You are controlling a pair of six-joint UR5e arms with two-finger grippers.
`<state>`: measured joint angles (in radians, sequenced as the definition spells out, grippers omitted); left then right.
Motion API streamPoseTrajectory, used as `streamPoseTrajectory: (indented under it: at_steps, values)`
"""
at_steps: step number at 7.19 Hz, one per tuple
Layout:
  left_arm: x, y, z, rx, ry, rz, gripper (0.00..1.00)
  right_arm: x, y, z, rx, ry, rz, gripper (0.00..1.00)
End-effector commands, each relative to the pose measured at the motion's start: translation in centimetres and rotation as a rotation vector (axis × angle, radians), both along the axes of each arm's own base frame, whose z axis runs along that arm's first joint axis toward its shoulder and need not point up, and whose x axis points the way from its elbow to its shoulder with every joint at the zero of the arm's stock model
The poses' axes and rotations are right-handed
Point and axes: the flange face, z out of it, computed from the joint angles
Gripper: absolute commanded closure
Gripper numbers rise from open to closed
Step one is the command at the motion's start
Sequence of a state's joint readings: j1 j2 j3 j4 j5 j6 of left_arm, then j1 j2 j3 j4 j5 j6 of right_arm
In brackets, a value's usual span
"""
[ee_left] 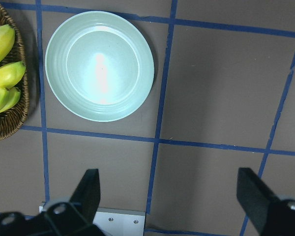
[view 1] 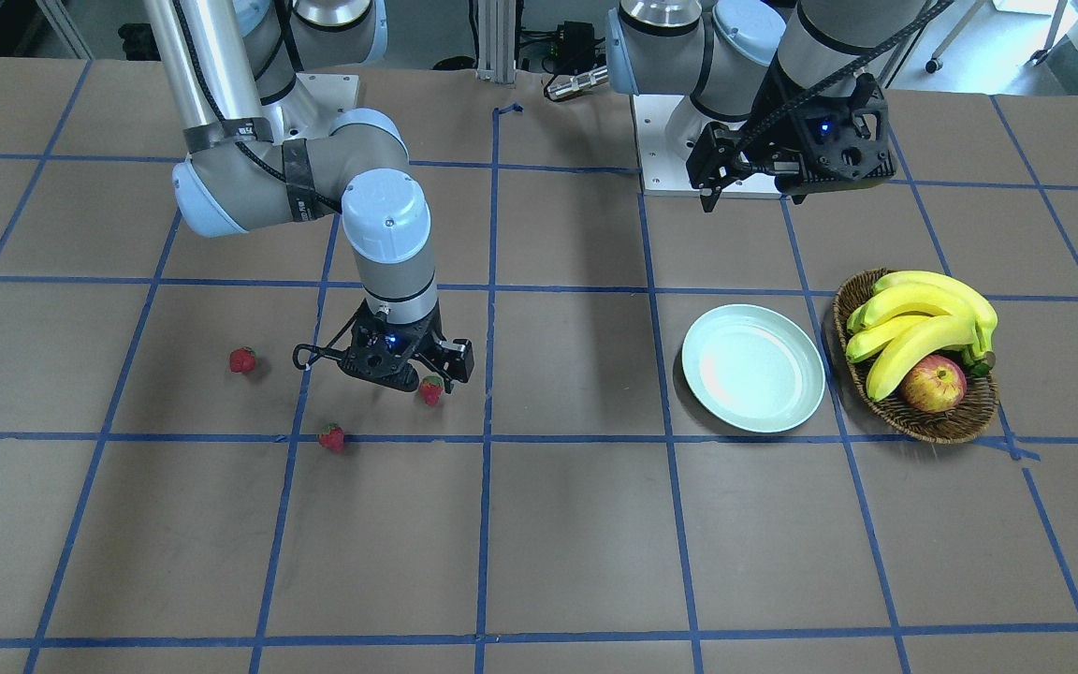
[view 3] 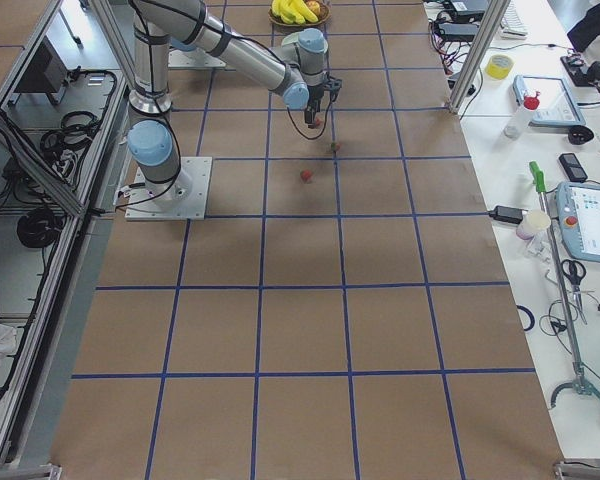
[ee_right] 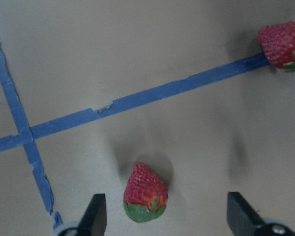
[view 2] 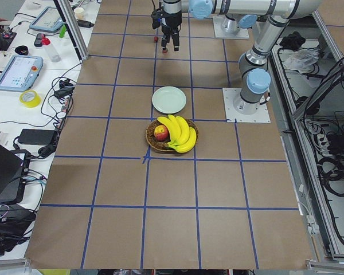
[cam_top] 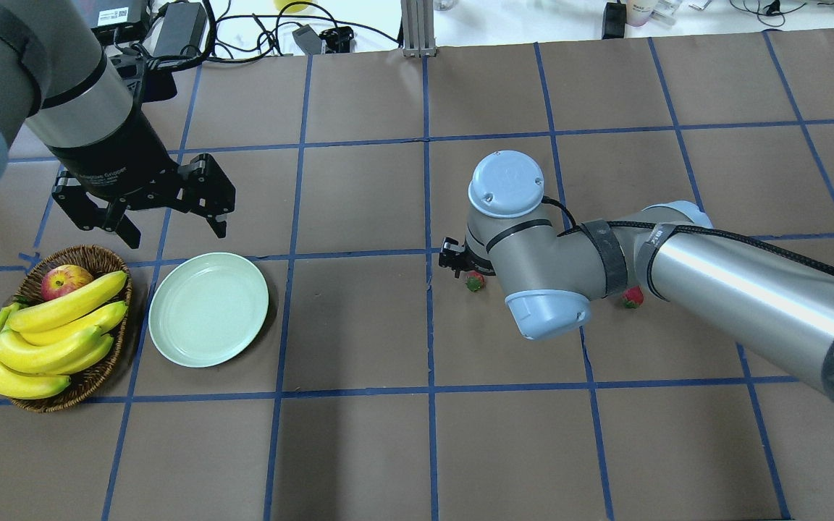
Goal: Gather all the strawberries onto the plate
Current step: 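Lower the right gripper to the strawberry nearest the plate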
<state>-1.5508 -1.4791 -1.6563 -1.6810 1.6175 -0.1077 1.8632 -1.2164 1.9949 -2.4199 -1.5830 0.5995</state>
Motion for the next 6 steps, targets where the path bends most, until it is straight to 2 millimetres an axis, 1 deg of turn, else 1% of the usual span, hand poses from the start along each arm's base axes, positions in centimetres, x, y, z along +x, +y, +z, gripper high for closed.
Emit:
streamPoseTrajectory:
  at_steps: [1,2,3,4,5,6]
  values:
    - [0.4,-0.2,0.0,-0.001,-0.03,-0.01,0.0,0.2,-0.4,-0.2,-0.001,-0.012,-0.023,0.3]
    - [0.5,-0.1,0.3,-0.006,-0.039,-0.003,0.0,0.4,-0.7,-1.0,0.002,-0.013,-0.026,0.3]
    - [0.6,-0.2,0.1,0.0,-0.048,-0.001,0.0,0.4,-1.0,-1.5,0.008,-0.011,-0.025,0.3]
    - [0.4,-0.2,0.2,-0.004,-0.042,-0.002,0.0,0.5,-1.1,-1.5,0.006,-0.013,-0.025,0.37]
    - [0.5,-0.2,0.5,-0.014,-0.04,0.0,0.0,0.5,-1.2,-1.5,0.004,-0.013,-0.025,0.57]
    - [0.4,-0.1,0.7,-0.02,-0.04,-0.009,0.0,0.6,-1.5,-1.3,-0.011,-0.016,-0.022,0.71]
